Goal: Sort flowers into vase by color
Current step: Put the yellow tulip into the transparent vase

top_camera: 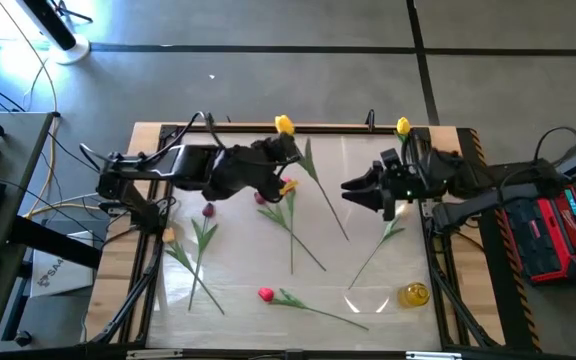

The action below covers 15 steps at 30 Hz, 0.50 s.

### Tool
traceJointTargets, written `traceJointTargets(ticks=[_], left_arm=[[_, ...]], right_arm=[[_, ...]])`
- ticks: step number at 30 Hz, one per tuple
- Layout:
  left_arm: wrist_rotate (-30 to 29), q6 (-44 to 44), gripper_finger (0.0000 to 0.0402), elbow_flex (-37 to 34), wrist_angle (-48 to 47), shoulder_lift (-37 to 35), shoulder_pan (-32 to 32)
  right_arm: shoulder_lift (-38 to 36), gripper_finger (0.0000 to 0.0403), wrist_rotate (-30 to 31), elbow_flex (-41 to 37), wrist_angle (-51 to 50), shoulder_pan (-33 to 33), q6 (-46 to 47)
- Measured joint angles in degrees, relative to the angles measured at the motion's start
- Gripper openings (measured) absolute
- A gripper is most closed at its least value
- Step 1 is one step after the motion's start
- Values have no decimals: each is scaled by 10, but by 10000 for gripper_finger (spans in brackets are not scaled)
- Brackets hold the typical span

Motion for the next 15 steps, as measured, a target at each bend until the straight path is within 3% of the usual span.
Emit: traceJointTargets(ticks=[15], left_arm=[[84,153,0,0,104,0,-31]], right_arm=[[21,222,-169,0,117,-92,-11]])
